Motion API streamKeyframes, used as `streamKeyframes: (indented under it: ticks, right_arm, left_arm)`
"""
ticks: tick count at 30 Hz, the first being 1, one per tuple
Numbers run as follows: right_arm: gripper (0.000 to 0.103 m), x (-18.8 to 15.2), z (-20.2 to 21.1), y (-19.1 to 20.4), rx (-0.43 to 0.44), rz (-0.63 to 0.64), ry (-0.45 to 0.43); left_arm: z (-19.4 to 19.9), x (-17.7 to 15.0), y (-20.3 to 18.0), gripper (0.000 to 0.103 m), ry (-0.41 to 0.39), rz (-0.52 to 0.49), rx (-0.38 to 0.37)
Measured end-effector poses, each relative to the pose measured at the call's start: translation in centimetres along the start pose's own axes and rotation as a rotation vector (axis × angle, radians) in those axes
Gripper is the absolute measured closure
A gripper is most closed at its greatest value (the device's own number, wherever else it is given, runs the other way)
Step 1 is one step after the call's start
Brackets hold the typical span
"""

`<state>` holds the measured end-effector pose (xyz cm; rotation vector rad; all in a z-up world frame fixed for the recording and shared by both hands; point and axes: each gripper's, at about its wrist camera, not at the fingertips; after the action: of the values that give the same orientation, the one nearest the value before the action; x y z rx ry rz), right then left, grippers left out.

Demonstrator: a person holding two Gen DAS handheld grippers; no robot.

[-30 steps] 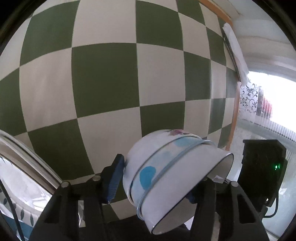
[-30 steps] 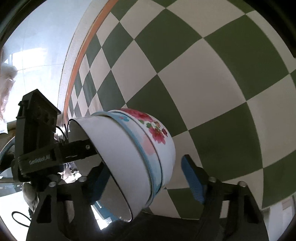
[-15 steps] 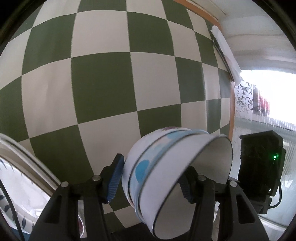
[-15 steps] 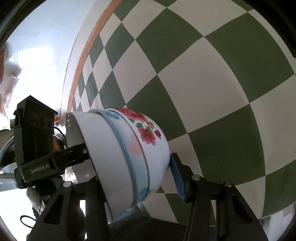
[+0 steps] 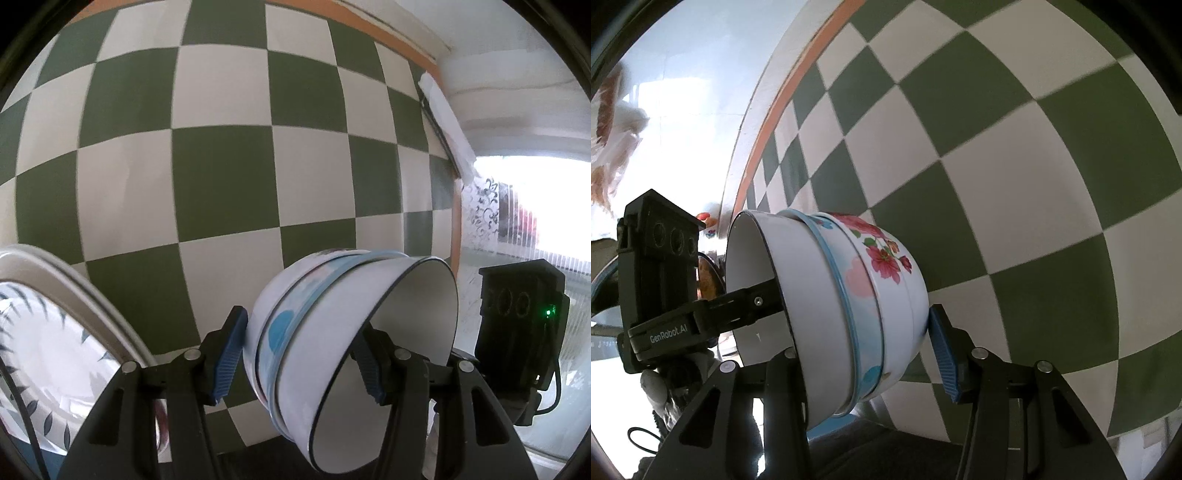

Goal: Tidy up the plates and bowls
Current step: 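Lift the bowl stack and carry it above the plate stack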

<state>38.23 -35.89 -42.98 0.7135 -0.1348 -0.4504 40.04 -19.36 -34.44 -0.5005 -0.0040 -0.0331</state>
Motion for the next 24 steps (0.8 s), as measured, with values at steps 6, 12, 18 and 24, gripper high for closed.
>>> streamKeyframes:
  ticks: [6, 12, 18, 24]
  right_arm:
    - [0.054, 0.2, 0.5, 2.7, 0.004, 0.051, 0.01]
    - [0.054, -0.3, -0.2, 7.1, 0.011, 0.1, 0.011]
    - [0.054, -2.0, -2.2, 11.2, 0.021, 0.128, 0.011]
    - [0.054, -3.6, -6.9, 15.4, 0.034, 0.155, 0.035]
  left_arm:
    - [2.8, 0.3, 1.0, 0.051, -0.045, 0.013, -0.004]
    - [6.7, 1.1, 3.3, 0.051, -0.092, 0.024, -0.009]
    - [10.0, 0.7, 6.4, 0.051, -0.121, 0.023, 0.01]
    - [12.1, -0.7, 10.3, 0.051, -0.143, 0.06, 0.02]
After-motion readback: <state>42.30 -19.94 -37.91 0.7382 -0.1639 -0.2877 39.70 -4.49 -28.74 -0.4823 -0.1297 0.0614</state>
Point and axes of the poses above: each gripper's, at about its wrist camera, not at the fingertips, and z roughly against the way its jaws point, y to its left, x to its top, and after that the axes turned 12 degrees about -y, right-handed
